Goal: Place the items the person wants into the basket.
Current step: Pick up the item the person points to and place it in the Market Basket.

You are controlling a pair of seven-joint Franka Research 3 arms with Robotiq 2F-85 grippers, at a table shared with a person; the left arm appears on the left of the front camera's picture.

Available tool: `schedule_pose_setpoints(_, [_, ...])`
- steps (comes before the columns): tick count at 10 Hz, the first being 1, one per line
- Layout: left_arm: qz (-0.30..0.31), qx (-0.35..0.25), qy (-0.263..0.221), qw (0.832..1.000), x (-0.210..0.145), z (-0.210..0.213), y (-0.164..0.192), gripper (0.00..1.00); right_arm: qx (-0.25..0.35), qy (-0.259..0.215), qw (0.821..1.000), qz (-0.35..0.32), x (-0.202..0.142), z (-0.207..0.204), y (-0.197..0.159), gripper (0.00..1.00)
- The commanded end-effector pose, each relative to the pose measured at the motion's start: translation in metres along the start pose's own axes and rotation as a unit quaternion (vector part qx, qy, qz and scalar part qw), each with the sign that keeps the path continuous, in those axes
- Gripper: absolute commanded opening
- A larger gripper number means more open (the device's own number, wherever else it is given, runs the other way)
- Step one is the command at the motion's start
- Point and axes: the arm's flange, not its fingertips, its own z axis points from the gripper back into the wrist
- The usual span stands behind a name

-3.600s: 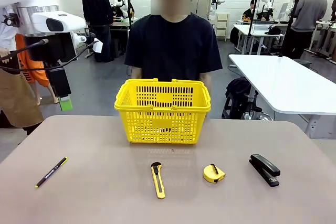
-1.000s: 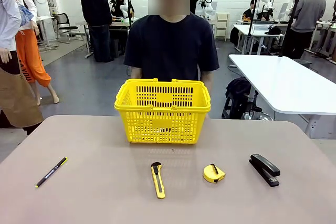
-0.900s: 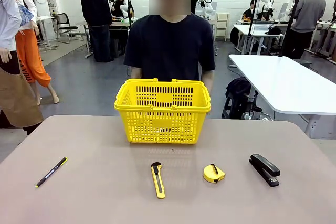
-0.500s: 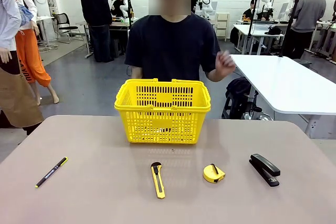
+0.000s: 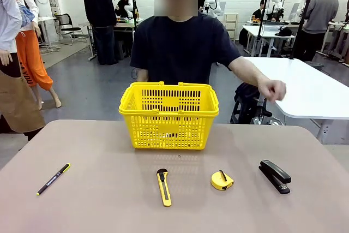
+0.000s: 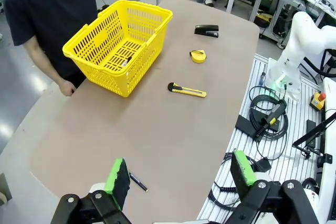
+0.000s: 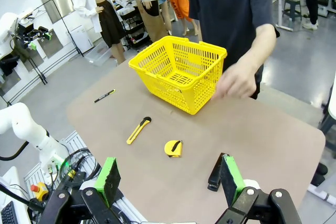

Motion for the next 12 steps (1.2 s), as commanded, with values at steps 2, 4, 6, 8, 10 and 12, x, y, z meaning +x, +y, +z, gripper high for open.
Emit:
schedule_pose_setpoints(2, [-0.001,0.004,-0.001,1.000,0.0001,0.0004,0.0002,1.00,0.010,-0.006,1.000,0.004,0.0007,-0.0033,-0.0008,1.00])
schedule_pose_setpoints(4, [-0.001,0.004,-0.001,1.000,0.0001,0.0004,0.0002,1.00,0.010,-0.006,1.000,0.004,0.0007,-0.0033,-0.0008,1.00])
schedule_pose_setpoints(6, [-0.001,0.004,-0.001,1.000,0.0001,0.0004,0.0002,1.00,0.010,-0.006,1.000,0.004,0.0007,-0.0033,-0.0008,1.00])
schedule_pose_setpoints(8, [-0.001,0.004,-0.001,1.000,0.0001,0.0004,0.0002,1.00,0.010,-0.006,1.000,0.004,0.0007,-0.0033,-0.0008,1.00])
schedule_pose_setpoints(10, [-0.001,0.004,-0.001,1.000,0.0001,0.0004,0.0002,1.00,0.010,-0.006,1.000,0.004,0.0007,-0.0033,-0.0008,1.00])
schedule_pose_setpoints(12, [-0.001,0.004,-0.001,1.000,0.0001,0.0004,0.0002,1.00,0.010,-0.006,1.000,0.004,0.0007,-0.0033,-0.0008,1.00])
